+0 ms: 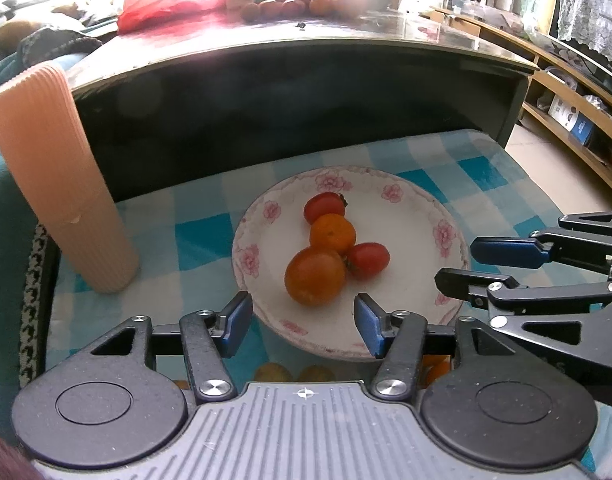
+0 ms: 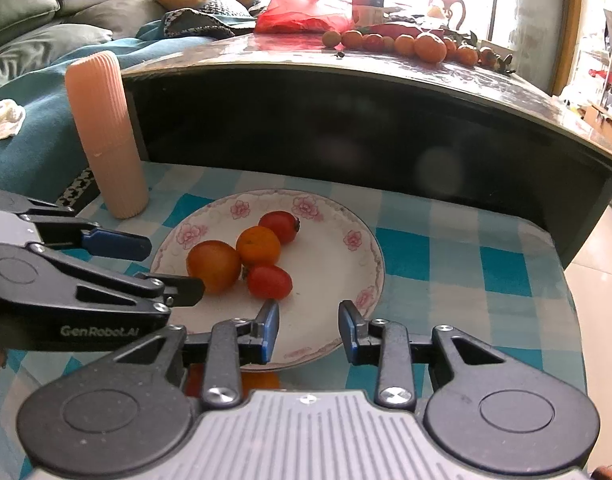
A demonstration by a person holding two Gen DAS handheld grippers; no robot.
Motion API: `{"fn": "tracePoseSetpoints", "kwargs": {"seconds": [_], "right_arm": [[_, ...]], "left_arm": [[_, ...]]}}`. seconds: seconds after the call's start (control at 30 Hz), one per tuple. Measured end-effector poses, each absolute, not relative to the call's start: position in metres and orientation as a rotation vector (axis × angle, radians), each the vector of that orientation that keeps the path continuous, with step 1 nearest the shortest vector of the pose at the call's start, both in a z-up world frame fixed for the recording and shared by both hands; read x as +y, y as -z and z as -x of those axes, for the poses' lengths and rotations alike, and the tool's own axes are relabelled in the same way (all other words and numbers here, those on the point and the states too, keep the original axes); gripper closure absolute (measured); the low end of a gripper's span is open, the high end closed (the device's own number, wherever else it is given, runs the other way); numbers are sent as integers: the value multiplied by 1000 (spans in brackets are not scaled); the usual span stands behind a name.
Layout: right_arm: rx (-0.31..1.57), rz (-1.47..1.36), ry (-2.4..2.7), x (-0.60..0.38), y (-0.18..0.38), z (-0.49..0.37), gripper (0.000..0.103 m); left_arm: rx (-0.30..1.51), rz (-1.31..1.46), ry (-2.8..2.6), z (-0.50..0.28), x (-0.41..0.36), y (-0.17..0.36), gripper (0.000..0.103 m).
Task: Organize fruits
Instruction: 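Withdraw both tools from the plate toward the remaining fruit, then grasp a brownish round fruit with the left tool while the right tool grasps a mandarin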
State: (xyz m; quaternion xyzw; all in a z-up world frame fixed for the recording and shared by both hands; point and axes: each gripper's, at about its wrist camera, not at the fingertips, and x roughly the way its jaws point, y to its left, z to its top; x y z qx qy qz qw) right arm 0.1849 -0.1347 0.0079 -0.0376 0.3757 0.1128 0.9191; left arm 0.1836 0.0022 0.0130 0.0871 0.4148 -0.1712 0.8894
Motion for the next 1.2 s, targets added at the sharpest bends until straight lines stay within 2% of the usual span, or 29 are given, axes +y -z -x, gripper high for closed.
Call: {"fn": "tracePoseSetpoints", "kwargs": {"seconds": [0.43, 0.57, 0.87, 0.97, 1.0, 1.2], "right_arm": [[814, 85, -304, -131, -7, -157, 53], [845, 96, -338, -129, -2, -144, 49], [898, 99, -370, -130, 17, -139, 48], [906, 73, -364, -136, 23, -142, 44], [908, 58, -364, -137, 24, -143, 44], [908, 48, -380, -136, 25, -144, 44]], "left_arm": [[906, -221, 404, -159, 29, -8, 36], [930, -256, 419, -150, 37, 0, 35], [949, -277, 450, -162, 31, 22, 36], [946, -281, 460, -169, 31, 32, 40], [939, -277, 465, -170, 32, 33, 37], [894, -308, 496, -168, 31, 33, 39]]}}
